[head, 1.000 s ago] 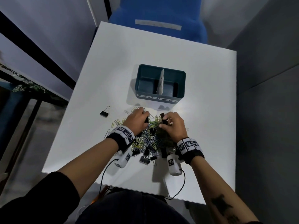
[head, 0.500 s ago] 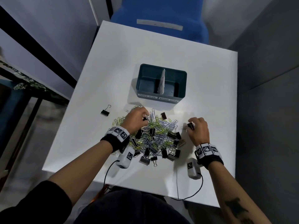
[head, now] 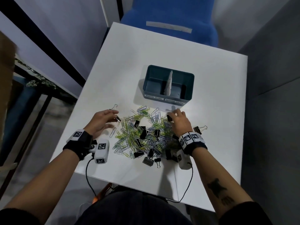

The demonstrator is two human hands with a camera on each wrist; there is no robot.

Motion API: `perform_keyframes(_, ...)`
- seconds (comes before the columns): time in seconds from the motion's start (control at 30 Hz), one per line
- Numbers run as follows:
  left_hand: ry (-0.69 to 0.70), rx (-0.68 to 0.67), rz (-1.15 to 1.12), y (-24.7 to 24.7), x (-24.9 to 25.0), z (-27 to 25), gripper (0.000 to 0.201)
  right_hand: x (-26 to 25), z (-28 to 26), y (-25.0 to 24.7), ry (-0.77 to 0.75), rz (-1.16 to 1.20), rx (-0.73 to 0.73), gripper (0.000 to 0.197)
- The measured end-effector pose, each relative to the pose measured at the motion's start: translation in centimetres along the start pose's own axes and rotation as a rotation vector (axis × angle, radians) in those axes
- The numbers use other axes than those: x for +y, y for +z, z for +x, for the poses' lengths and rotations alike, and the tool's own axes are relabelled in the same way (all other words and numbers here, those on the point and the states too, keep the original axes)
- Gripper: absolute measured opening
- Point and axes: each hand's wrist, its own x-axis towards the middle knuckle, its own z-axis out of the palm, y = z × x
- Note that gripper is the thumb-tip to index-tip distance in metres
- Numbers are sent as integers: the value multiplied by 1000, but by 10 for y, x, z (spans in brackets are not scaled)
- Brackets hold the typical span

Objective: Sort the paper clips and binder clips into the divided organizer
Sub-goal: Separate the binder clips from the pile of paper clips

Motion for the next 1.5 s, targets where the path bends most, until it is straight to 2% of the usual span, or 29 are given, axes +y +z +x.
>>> perform_keyframes(0.13, 43, 266, 375, -27, -14, 3, 12, -1, 3, 1, 44, 31, 25, 46)
perform_keyframes(0.2, 69, 337, 565, -33, -19, 3, 12, -2, 4, -1, 46, 47, 35, 44)
perform_keyframes(0.3, 95, 336, 701, -34, -24, 4, 14, -3, 7, 0, 54, 140, 27, 39)
perform_keyframes(0.4, 128, 322, 784, -27, -28, 7, 15, -7, 4, -1, 157, 379, 18, 33)
perform_keyframes(0.5, 201, 302, 919, -9, -24, 3, 18, -3, -9, -5, 255, 574, 116, 31)
perform_keyframes(0.6, 365, 204, 1040, 15, -20, -6, 17, 15, -28, -11, 337, 597, 235, 27)
perform_keyframes(0.73, 549, 20, 1175, 62, -19, -14, 17, 54, -52, -17, 498, 491, 323, 18)
perform_keyframes(0.83, 678, -117, 1223, 102, -23, -16, 22, 82, -62, -18, 638, 419, 292, 18)
perform_keyframes(0.93, 742, -240, 1304, 131, -32, -17, 32, 97, -68, -16, 692, 388, 212, 29)
perform_keyframes(1.03, 743, -286, 1446, 143, -41, -17, 49, 90, -79, -16, 655, 344, 236, 39)
perform_keyframes(1.13, 758, -271, 1490, 144, -45, -19, 56, 68, -92, -16, 588, 251, 292, 35)
perform_keyframes(1.2, 782, -276, 1495, 141, -48, -19, 61, 55, -100, -9, 470, 264, 218, 33)
perform_keyframes(1.27, 801, -283, 1456, 136, -51, -18, 66, 45, -105, 5, 335, 275, 78, 41)
perform_keyframes(1.33, 780, -280, 1390, 132, -51, -17, 65, 37, -106, 18, 262, 261, -11, 49)
perform_keyframes(1.5, 693, -223, 1302, 132, -51, -17, 51, 19, -95, 26, 330, 344, 51, 36)
